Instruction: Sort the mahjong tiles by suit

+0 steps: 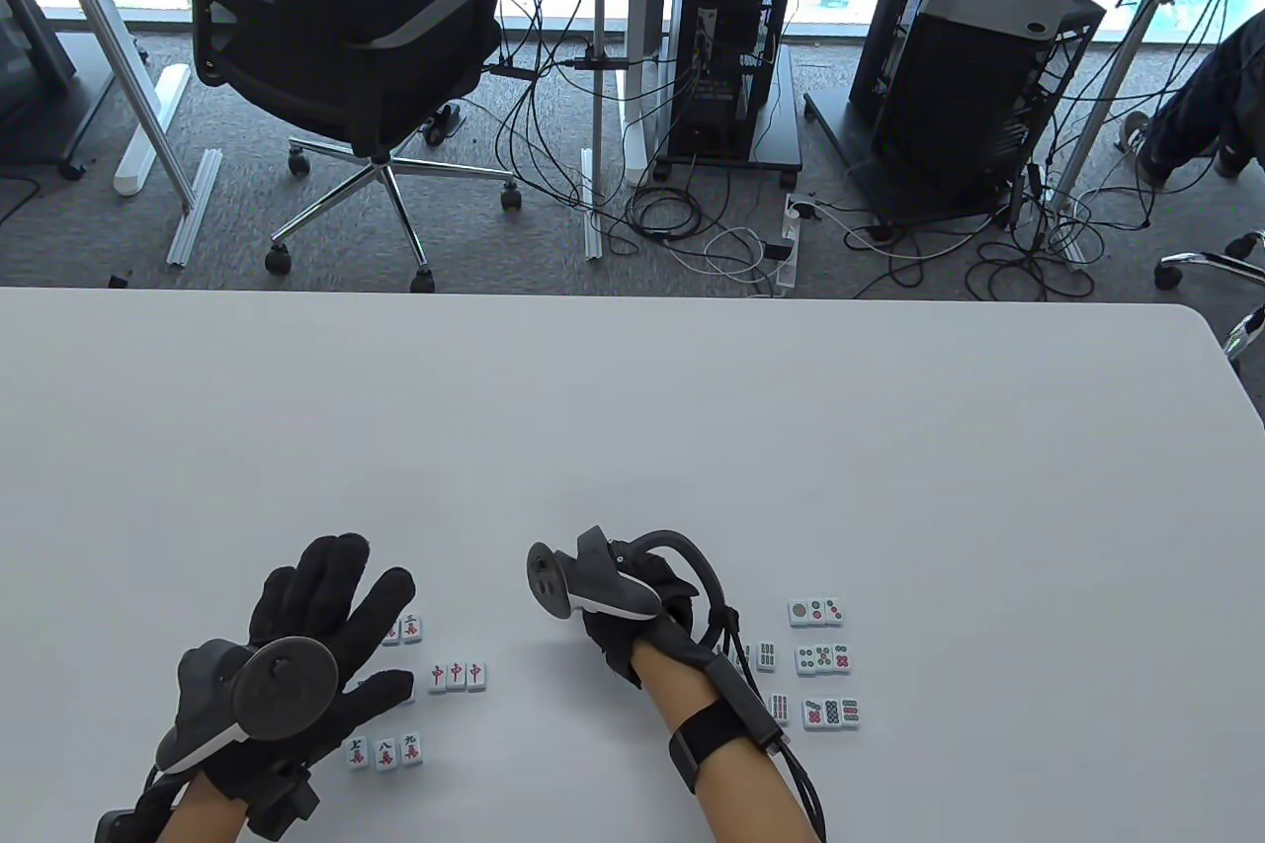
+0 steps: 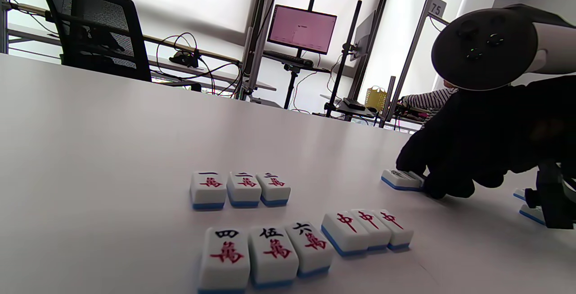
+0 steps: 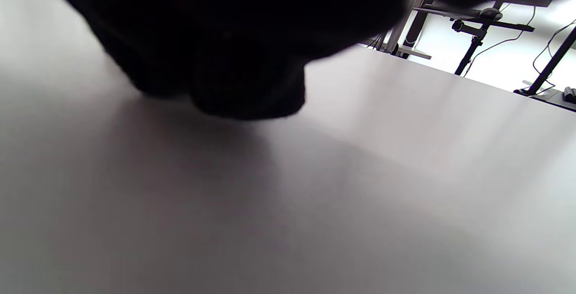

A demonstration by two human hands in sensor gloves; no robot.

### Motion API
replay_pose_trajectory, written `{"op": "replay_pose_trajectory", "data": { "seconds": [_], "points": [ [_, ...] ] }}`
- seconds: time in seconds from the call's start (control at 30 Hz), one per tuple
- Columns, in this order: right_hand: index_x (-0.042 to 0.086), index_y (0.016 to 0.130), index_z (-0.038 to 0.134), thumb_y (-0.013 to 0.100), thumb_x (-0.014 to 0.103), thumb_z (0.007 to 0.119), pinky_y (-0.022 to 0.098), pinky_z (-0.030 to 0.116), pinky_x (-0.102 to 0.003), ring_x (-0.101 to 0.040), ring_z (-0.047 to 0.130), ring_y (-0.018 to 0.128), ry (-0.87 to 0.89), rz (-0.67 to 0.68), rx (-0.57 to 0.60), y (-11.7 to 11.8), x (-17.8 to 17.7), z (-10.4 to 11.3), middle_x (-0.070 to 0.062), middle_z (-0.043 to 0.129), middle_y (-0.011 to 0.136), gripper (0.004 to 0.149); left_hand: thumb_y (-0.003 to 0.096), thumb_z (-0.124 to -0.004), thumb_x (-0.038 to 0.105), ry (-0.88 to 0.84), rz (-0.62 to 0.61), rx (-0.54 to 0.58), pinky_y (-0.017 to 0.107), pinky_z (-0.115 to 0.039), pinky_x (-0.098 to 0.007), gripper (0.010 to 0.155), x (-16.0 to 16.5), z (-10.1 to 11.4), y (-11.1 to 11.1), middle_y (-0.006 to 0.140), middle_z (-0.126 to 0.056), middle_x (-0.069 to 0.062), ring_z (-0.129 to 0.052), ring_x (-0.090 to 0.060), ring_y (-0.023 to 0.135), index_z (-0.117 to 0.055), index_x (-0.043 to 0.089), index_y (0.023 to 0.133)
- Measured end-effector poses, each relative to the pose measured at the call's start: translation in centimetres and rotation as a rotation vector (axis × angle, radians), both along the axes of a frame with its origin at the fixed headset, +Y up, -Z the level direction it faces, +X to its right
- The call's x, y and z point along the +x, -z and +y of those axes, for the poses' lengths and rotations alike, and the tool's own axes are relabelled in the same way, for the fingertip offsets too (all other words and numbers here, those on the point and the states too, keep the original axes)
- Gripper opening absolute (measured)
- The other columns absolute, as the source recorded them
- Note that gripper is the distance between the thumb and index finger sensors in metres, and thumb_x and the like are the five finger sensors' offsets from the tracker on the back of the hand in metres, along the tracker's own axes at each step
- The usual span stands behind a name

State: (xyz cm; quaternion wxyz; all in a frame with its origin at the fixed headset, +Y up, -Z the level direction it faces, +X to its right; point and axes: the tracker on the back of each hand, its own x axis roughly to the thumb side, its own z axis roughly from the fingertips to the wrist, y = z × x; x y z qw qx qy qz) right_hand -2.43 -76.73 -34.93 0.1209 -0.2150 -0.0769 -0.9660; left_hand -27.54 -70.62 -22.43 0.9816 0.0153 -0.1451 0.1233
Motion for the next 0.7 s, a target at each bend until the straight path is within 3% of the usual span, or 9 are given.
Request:
{"op": "replay_pose_trajectory", "data": {
  "seconds": [0.13,0.37,0.7],
  "points": [
    [0.01,0.087,0.077,0.037,0.039,0.083,0.008,0.084,-0.028,-0.009,0.089,0.01,0.0,0.004,-0.009,-0.2,0.3,0.4,-0.002,0.099,0.04,0.058,0.0364,-0.064,0.071,0.0,0.001,-0.002,0.082,-0.018,-0.058,0.082,0.0,0.0,0.0,0.113,0.002,0.013,-0.004,-0.021,0.114,-0.033,0.044,0.107],
    [0.01,0.09,0.074,0.037,0.04,0.082,0.009,0.084,-0.028,-0.009,0.09,0.011,-0.003,-0.003,0.04,-1.3,3.4,3.1,-0.002,0.099,0.041,0.061,0.0365,-0.064,0.071,-0.002,0.002,-0.001,0.082,-0.018,-0.058,0.082,0.0,0.0,0.0,0.113,0.003,0.013,-0.004,-0.021,0.114,-0.033,0.044,0.107],
    [0.01,0.089,0.075,0.036,0.043,0.083,0.007,0.083,-0.027,-0.008,0.088,0.008,-0.122,-0.088,-0.124,-3.5,9.5,2.6,-0.001,0.099,0.037,0.063,0.0366,-0.064,0.071,0.011,-0.002,-0.007,0.082,-0.018,-0.058,0.081,0.1,0.0,0.0,0.113,0.002,0.013,-0.004,-0.021,0.114,-0.033,0.044,0.107]
  ]
}}
